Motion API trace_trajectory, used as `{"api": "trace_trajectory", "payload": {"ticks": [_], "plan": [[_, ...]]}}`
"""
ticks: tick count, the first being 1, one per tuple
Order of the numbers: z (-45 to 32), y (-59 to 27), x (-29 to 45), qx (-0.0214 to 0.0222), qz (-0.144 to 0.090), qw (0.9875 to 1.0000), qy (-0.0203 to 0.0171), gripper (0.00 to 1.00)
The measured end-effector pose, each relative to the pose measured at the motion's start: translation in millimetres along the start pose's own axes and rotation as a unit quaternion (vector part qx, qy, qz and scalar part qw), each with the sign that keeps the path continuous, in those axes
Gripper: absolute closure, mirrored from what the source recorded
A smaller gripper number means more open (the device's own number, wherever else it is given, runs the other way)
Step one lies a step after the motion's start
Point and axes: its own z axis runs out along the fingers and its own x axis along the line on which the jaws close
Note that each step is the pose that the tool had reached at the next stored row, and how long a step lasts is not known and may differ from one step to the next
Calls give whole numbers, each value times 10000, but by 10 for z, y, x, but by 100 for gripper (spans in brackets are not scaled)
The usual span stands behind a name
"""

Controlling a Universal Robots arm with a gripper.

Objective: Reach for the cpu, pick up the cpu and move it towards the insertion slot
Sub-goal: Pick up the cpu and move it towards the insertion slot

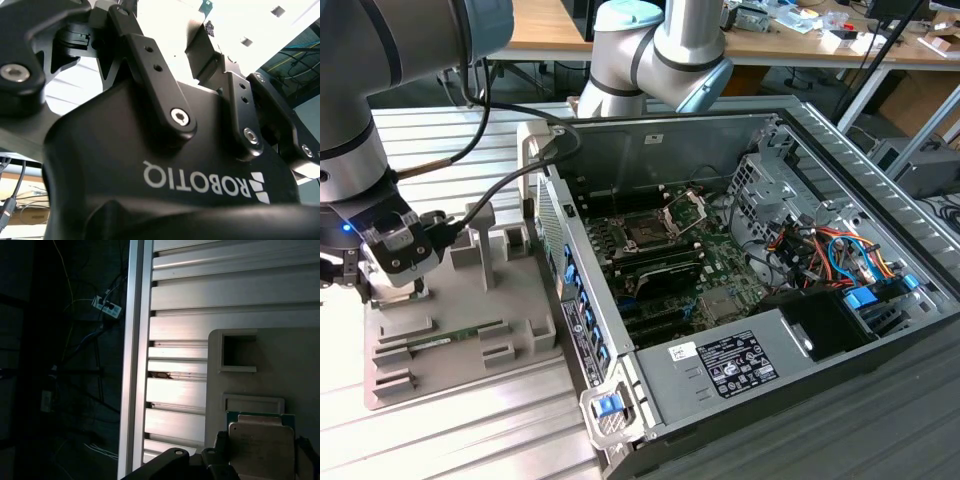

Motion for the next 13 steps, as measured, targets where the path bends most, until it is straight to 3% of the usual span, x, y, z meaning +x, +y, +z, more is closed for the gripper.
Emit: {"api": "trace_trajectory", "payload": {"ticks": [13], "plan": [[-37, 1, 0, 0, 0, 10000, 0, 45]]}}
